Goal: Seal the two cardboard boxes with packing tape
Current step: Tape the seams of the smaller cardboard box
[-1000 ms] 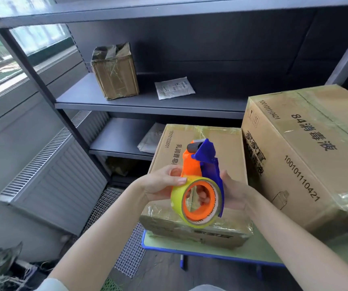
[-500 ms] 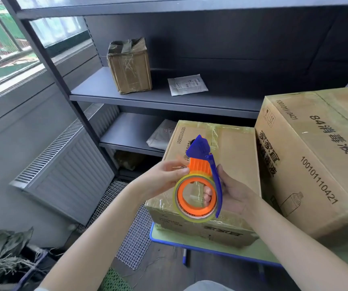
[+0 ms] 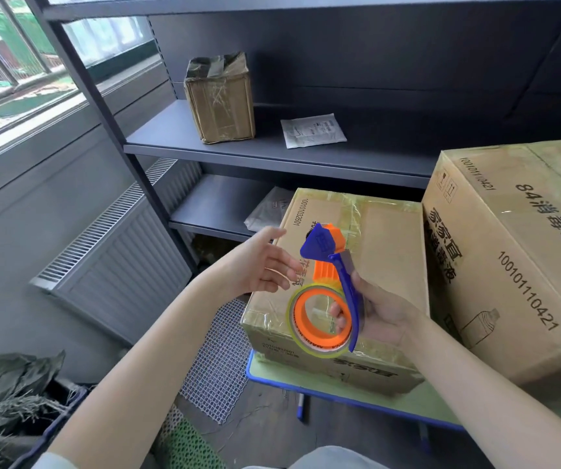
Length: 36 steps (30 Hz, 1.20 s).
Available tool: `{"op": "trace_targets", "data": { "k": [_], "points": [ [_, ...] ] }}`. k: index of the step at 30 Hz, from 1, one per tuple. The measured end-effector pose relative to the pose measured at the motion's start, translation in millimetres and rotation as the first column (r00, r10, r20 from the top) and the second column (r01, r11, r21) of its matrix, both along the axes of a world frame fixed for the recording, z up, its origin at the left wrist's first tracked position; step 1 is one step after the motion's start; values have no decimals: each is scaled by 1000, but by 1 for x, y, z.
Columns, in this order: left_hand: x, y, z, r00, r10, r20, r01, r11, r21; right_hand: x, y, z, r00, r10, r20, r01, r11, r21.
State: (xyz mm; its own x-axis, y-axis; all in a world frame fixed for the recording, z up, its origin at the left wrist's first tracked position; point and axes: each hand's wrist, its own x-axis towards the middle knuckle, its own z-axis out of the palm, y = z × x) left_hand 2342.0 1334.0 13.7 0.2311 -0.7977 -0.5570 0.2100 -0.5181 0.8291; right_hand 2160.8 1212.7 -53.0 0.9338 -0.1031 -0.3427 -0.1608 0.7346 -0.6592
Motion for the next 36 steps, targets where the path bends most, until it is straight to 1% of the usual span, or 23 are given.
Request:
{"op": "trace_targets", "data": {
  "k": [1, 3, 6, 9, 13, 17, 20, 21, 23, 25, 27, 30, 32, 36],
  "points": [
    [-1, -1, 2, 997, -14, 75, 12, 1000, 22, 0, 0, 0, 1000, 2, 0, -2, 1000, -2],
    [-2, -2, 3, 986, -44, 158, 40, 999, 31, -1, -1, 0, 1000, 6, 12, -5, 1000, -7],
    [-3, 0, 2, 978, -88, 190, 86, 996, 16, -3, -2, 2, 999, 28, 36, -27, 999, -32],
    [-7, 0, 2, 971, -70, 228, 68, 998, 14, -5, -4, 3, 998, 45, 44, -42, 997, -58],
    [-15, -2, 5, 933, -72, 352, 48, 996, 78, -7, -7, -1, 997, 45, 55, -41, 996, -73],
    [-23, -4, 10, 923, -33, 383, 6, 998, 70, -6, -7, -3, 994, 83, 76, -75, 992, -102],
    [-23, -1, 10, 935, 10, 353, -29, 998, 47, -6, -7, -4, 989, 107, 99, -97, 990, -105],
    [-23, 1, 10, 935, -3, 354, -13, 999, 45, -6, -7, -5, 987, 114, 111, -102, 989, -104],
    [-23, 6, 10, 914, -47, 403, 35, 999, 38, -7, -7, -4, 979, 136, 149, -121, 987, -105],
    [-24, 11, 10, 896, -39, 442, 39, 999, 9, -6, -7, -4, 971, 145, 188, -133, 988, -76],
    [-25, 14, 14, 902, -3, 431, 20, 999, -34, -6, -4, -4, 952, 198, 235, -183, 980, -83],
    [-30, 16, 24, 883, 29, 469, 9, 997, -78, -5, 1, -1, 867, 383, 319, -364, 924, -121],
    [-34, 18, 30, 851, 52, 523, 11, 993, -116, -5, 7, 5, 824, 479, 304, -457, 878, -146],
    [-43, 22, 39, 778, 62, 626, 42, 988, -150, -6, 10, 10, 786, 581, 212, -539, 811, -227]
  ]
}}
